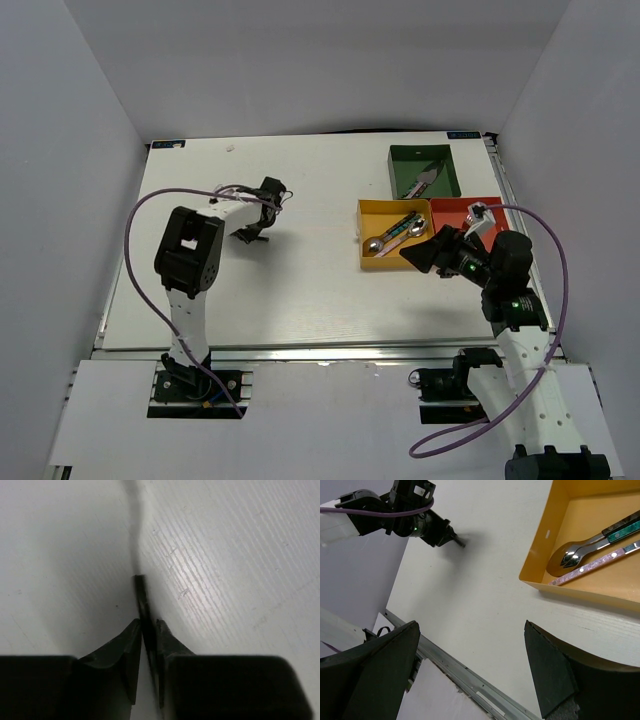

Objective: Sort the eating utensils into containers

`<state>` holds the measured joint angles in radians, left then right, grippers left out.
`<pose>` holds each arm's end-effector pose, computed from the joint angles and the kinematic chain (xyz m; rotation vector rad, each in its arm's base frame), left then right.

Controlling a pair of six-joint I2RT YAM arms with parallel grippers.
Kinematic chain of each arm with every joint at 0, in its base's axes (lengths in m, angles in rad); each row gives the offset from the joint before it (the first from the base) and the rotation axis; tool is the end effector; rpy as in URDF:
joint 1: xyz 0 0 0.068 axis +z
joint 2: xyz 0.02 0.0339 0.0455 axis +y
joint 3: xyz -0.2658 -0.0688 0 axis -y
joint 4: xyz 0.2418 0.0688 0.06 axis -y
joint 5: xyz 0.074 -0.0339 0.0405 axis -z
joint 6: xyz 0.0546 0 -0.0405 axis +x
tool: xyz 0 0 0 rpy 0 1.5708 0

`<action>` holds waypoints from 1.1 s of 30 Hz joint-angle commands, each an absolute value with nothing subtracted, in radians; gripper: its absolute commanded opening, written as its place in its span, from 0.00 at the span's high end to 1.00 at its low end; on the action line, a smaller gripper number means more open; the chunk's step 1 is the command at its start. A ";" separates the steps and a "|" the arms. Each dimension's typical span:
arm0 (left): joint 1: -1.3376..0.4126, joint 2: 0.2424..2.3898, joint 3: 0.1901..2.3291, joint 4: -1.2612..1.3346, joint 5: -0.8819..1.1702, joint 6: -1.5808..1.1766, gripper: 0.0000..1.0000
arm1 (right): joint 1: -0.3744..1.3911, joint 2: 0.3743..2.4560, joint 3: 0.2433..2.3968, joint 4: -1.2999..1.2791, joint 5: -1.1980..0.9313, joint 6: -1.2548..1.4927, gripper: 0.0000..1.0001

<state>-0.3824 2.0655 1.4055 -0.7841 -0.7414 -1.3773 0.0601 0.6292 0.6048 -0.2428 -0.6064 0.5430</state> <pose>0.3741 -0.1107 0.1332 -1.2219 2.1238 0.4870 0.1608 0.0408 0.2926 0.0135 1.9011 0.9715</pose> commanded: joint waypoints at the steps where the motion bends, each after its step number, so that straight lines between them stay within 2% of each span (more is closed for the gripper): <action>1: -0.377 2.046 1.294 -0.690 -0.637 -1.372 0.75 | 0.064 0.637 0.594 -0.192 -0.661 0.542 0.11; 2: -0.379 2.011 1.267 -0.664 -0.623 -1.343 0.91 | 0.064 0.641 0.588 -0.163 -0.682 0.538 0.10; 3: -0.383 1.987 1.238 -0.631 -0.606 -1.297 0.97 | 0.067 0.646 0.577 -0.135 -0.713 0.543 0.11; 4: -0.391 1.959 1.209 -0.558 -0.574 -1.220 1.00 | 0.066 0.658 0.528 -0.091 -0.800 0.564 0.11; 5: -0.422 1.891 1.148 -0.528 -0.569 -1.197 1.00 | 0.066 0.667 0.491 0.069 -0.851 0.601 0.11; 7: -0.510 1.791 1.076 -0.393 -0.560 -1.076 1.00 | 0.071 0.704 0.412 0.284 -0.979 0.795 0.11; 8: -0.547 1.675 0.992 -0.261 -0.549 -0.957 1.00 | 0.083 0.727 0.361 0.404 -0.968 0.849 0.11; 9: -0.608 1.557 0.895 -0.164 -0.443 -0.886 1.00 | 0.103 0.732 0.373 0.344 -0.938 0.832 0.11; 11: -0.682 1.453 0.809 0.039 -0.321 -0.774 1.00 | 0.147 0.739 0.396 0.289 -0.805 0.781 0.11; 12: -0.719 1.384 0.740 0.142 -0.099 -0.735 1.00 | 0.237 0.755 0.412 0.275 -0.711 0.794 0.11; 15: -0.855 1.312 0.657 0.259 0.055 -0.661 1.00 | 0.387 0.810 0.433 0.278 -0.425 0.890 0.13; 16: -0.906 1.299 0.647 0.276 0.060 -0.644 1.00 | 0.440 0.848 0.448 0.278 -0.287 0.906 0.15; 18: -0.974 1.292 0.626 0.343 0.075 -0.649 1.00 | 0.506 0.905 0.483 0.253 -0.174 0.945 0.19; 22: -1.035 1.293 0.621 0.457 0.101 -0.676 1.00 | 0.615 0.994 0.531 0.236 -0.063 0.960 0.28; 24: -1.049 1.287 0.629 0.492 0.094 -0.684 1.00 | 0.647 1.003 0.528 0.218 -0.003 0.977 0.48; 25: -1.051 1.284 0.637 0.488 0.074 -0.686 1.00 | 0.656 0.994 0.517 0.221 0.024 0.982 0.55; 27: -1.052 1.278 0.650 0.445 0.034 -0.680 1.00 | 0.670 0.968 0.506 0.236 0.035 0.985 1.00; 28: -1.052 1.278 0.658 0.430 0.019 -0.680 0.97 | 0.673 0.968 0.503 0.236 0.035 0.985 1.00; 29: -1.051 1.276 0.663 0.417 0.014 -0.673 0.82 | 0.675 0.951 0.502 0.235 0.049 0.980 1.00; 30: -1.052 1.275 0.669 0.405 -0.014 -0.672 0.64 | 0.673 0.943 0.503 0.232 0.061 0.974 1.00; 31: -1.052 1.263 0.679 0.370 -0.049 -0.672 0.39 | 0.673 0.939 0.517 0.200 0.067 0.963 1.00; 32: -1.052 1.252 0.683 0.355 -0.063 -0.670 0.02 | 0.669 0.931 0.529 0.175 0.101 0.927 1.00; 33: -1.052 1.238 0.686 0.336 -0.081 -0.669 0.02 | 0.660 0.930 0.543 0.155 0.115 0.910 1.00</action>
<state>-1.0531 1.3037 0.6388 0.3874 0.0086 -0.6788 0.6731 0.9535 0.4942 0.1993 0.0059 0.9737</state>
